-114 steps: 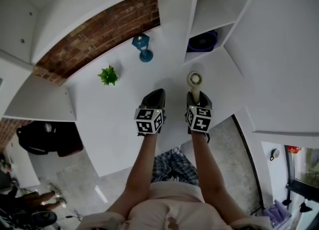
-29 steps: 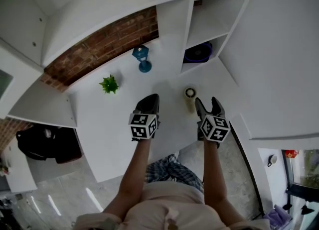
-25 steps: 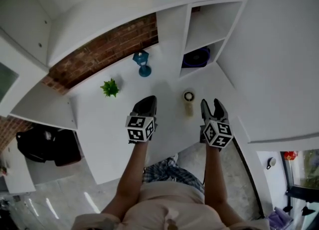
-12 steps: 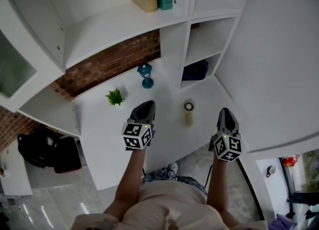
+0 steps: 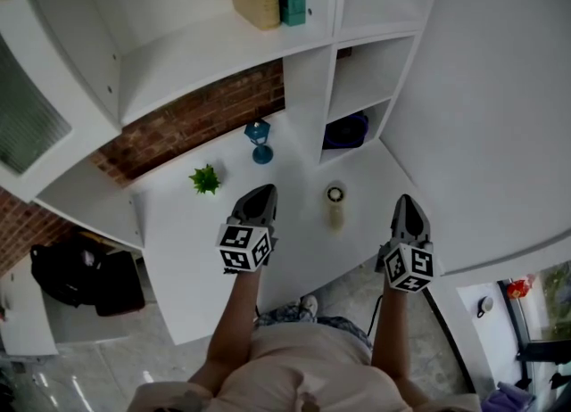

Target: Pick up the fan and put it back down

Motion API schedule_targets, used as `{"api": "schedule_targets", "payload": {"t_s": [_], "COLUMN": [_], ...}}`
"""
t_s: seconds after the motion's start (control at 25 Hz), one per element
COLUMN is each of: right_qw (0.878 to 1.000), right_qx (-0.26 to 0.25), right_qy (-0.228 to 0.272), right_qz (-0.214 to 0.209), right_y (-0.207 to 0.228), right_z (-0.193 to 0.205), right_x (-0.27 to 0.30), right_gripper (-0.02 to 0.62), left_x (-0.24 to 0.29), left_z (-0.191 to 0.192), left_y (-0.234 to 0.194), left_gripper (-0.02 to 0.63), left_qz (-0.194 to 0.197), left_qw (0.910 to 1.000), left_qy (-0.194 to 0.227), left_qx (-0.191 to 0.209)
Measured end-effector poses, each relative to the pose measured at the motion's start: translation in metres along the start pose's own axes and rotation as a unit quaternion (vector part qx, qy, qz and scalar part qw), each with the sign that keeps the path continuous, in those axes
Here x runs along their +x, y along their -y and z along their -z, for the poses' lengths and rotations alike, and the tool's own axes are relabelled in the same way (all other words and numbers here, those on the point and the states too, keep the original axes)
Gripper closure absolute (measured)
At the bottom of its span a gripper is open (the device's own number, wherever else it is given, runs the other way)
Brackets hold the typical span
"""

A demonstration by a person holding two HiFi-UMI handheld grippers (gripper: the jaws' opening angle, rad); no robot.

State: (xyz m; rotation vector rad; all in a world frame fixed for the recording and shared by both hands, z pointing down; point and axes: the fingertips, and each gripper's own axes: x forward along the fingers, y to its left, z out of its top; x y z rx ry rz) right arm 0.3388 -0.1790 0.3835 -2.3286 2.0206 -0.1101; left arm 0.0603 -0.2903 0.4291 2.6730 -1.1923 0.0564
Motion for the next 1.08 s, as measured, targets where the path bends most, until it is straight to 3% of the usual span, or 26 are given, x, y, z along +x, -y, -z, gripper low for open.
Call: {"api": "schedule_targets", "payload": {"t_s": [1.08], "right_qw": [1.000], "right_qx": [-0.002], "right_qy": [-0.024], "right_qz": [0.017], "right_y": [0.016], "right_z": [0.010], "right_x": [-0.015], "right_gripper": [0.581], "left_x": [-0.006], "left_z": [0.002], "left_y": [0.017], "left_gripper": [0.578], "left_qz": [0.001], "left_qw": [1.0000], "left_qy": [0.000], "left_qx": [0.000]}}
